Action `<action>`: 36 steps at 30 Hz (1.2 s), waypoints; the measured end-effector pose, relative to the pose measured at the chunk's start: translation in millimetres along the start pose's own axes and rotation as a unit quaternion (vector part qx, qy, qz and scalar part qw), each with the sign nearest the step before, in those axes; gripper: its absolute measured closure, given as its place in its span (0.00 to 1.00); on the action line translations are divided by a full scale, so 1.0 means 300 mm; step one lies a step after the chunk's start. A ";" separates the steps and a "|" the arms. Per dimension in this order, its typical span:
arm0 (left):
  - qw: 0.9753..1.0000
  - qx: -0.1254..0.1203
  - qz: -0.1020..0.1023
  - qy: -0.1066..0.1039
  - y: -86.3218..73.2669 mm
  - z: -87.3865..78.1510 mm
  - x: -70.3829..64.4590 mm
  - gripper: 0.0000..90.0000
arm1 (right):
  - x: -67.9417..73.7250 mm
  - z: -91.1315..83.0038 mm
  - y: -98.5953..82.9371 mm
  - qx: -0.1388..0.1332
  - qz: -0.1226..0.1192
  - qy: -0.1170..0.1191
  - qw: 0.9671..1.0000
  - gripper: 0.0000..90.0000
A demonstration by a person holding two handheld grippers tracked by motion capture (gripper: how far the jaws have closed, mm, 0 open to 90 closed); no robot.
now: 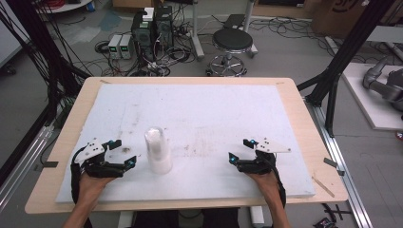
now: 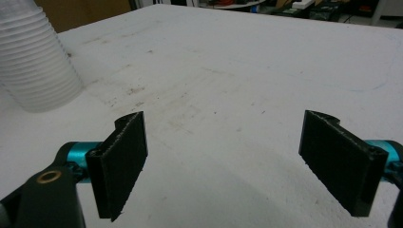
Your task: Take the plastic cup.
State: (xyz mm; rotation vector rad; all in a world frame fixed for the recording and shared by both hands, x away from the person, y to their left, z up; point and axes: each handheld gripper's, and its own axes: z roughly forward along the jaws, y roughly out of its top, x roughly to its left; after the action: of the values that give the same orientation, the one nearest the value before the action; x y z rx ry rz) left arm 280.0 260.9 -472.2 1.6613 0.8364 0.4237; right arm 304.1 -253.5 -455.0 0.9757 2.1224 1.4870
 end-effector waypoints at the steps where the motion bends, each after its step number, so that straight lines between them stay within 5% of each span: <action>1: 1.000 0.000 0.000 0.000 0.000 0.000 0.000 0.07 | 0.000 0.000 0.000 0.000 0.000 0.000 1.000 0.18; 23: 1.000 -0.010 -0.008 -0.007 0.004 -0.009 0.006 0.07 | 0.005 -0.008 -0.003 -0.011 -0.010 0.008 1.000 0.18; 29: 0.999 -0.037 0.003 -0.021 0.072 -0.042 -0.005 0.07 | 0.000 -0.005 -0.002 -0.009 -0.007 0.011 1.000 0.18; 36: 0.997 -0.051 0.031 -0.039 0.225 -0.071 -0.018 0.07 | -0.011 0.003 0.001 0.006 0.009 0.018 1.000 0.18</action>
State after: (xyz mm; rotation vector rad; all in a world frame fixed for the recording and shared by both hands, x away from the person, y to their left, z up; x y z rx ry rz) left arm 282.2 266.6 -401.7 1.6019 0.6964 0.4348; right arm 307.2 -255.0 -455.3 0.9819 2.1543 1.5128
